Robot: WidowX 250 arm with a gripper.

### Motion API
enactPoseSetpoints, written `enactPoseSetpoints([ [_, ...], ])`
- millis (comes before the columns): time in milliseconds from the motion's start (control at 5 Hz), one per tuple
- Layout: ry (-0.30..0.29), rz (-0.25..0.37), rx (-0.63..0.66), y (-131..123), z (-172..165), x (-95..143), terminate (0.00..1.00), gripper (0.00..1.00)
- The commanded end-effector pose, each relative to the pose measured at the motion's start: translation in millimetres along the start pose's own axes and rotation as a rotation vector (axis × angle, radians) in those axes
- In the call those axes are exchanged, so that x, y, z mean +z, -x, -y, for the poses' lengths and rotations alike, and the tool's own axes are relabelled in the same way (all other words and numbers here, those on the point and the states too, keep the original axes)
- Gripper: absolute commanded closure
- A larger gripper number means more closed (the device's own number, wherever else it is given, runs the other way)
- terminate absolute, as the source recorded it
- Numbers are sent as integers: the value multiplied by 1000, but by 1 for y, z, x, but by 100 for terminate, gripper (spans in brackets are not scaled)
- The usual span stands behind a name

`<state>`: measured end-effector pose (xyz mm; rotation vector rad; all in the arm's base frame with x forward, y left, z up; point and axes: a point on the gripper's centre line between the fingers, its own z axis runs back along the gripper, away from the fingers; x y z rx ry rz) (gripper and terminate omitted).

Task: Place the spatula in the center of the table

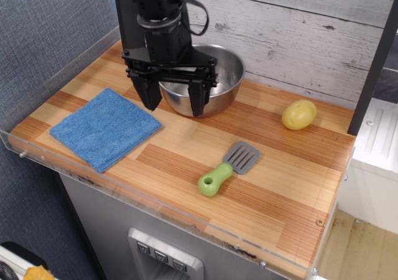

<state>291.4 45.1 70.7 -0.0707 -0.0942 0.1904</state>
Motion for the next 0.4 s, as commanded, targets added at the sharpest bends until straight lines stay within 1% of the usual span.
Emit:
enactPoseSetpoints([
  [0,-34,29,-157,-11,-4,10,0,0],
  [200,-34,29,-157,-11,-4,10,100,0],
])
